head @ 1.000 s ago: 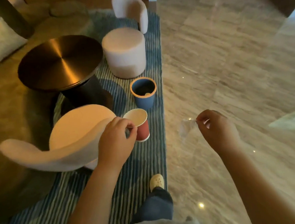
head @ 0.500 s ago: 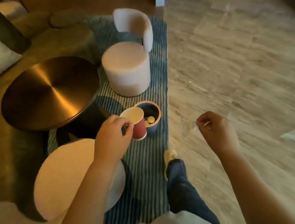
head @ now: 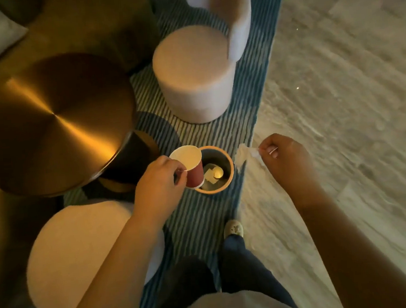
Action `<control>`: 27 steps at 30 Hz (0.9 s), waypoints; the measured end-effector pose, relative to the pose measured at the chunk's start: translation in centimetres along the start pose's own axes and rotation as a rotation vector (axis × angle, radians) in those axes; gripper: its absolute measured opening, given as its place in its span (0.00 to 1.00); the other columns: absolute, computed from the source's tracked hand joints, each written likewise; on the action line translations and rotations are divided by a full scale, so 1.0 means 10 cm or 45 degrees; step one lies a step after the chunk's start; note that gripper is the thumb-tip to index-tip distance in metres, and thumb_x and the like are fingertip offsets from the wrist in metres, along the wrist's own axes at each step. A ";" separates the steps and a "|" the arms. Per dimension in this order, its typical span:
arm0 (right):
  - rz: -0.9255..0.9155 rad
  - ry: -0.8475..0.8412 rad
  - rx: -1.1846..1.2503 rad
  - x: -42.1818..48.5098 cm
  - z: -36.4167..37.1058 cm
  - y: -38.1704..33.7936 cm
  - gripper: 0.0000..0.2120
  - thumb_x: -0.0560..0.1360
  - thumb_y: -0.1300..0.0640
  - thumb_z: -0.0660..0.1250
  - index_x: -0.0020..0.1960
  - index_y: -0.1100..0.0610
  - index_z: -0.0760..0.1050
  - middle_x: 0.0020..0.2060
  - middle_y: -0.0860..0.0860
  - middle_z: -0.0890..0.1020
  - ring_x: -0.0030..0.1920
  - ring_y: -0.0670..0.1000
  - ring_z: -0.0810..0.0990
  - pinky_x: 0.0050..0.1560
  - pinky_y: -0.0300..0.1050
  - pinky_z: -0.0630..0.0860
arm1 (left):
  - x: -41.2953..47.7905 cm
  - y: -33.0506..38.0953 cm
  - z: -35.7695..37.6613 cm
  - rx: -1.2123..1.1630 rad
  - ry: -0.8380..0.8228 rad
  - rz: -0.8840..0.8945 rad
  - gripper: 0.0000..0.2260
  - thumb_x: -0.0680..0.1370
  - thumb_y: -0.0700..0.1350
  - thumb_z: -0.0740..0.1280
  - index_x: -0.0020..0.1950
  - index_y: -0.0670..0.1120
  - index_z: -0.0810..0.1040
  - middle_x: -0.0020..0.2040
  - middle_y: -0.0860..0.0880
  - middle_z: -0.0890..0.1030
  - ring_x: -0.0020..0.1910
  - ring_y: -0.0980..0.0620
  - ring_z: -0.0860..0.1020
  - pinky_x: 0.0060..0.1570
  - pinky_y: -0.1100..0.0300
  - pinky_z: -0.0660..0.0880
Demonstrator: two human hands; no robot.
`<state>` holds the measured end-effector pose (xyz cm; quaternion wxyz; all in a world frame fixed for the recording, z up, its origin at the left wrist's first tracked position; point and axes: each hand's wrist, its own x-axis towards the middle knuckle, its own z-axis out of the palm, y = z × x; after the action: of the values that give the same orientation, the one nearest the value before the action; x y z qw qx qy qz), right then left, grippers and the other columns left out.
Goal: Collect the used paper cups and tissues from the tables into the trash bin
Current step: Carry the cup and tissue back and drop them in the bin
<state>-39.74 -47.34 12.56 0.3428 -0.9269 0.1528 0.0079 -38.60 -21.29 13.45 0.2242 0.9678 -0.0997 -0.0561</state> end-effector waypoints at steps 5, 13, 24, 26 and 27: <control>0.040 -0.203 -0.029 0.62 0.58 0.24 0.04 0.77 0.56 0.64 0.45 0.51 0.76 0.38 0.46 0.76 0.37 0.43 0.72 0.36 0.33 0.67 | 0.50 -0.35 0.54 -0.034 -0.080 -0.098 0.07 0.76 0.46 0.67 0.52 0.47 0.79 0.47 0.50 0.76 0.47 0.51 0.75 0.43 0.55 0.74; 0.292 -0.357 -0.028 1.02 1.95 1.19 0.05 0.77 0.53 0.64 0.50 0.52 0.78 0.43 0.47 0.80 0.43 0.46 0.78 0.42 0.40 0.73 | 1.25 -1.33 2.14 0.004 -0.477 -0.019 0.07 0.76 0.43 0.66 0.52 0.44 0.79 0.51 0.47 0.76 0.52 0.48 0.74 0.48 0.55 0.73; 0.347 -0.516 -0.207 1.59 3.73 2.08 0.07 0.77 0.55 0.61 0.41 0.52 0.75 0.37 0.47 0.76 0.41 0.49 0.75 0.41 0.43 0.69 | 1.80 -2.32 3.87 -0.035 -0.593 -0.065 0.08 0.77 0.41 0.65 0.55 0.42 0.79 0.54 0.45 0.76 0.55 0.46 0.74 0.52 0.56 0.71; 0.366 -0.588 -0.317 1.64 4.07 2.27 0.09 0.78 0.54 0.61 0.38 0.50 0.70 0.35 0.45 0.74 0.39 0.49 0.74 0.40 0.42 0.68 | 1.76 -2.43 4.05 -0.053 -0.601 -0.099 0.09 0.77 0.41 0.65 0.55 0.42 0.79 0.54 0.45 0.75 0.55 0.47 0.74 0.51 0.59 0.69; 0.333 -0.624 -0.380 1.64 4.21 2.36 0.10 0.78 0.53 0.61 0.38 0.49 0.68 0.35 0.46 0.74 0.37 0.48 0.74 0.39 0.41 0.68 | 1.73 -2.48 4.13 -0.052 -0.610 -0.111 0.09 0.77 0.41 0.65 0.55 0.42 0.79 0.54 0.45 0.75 0.55 0.47 0.73 0.50 0.60 0.68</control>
<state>-27.09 -42.00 -36.57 0.2255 -0.9099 0.1808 0.2975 -23.95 -20.70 -35.56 0.2112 0.9255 -0.1071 -0.2956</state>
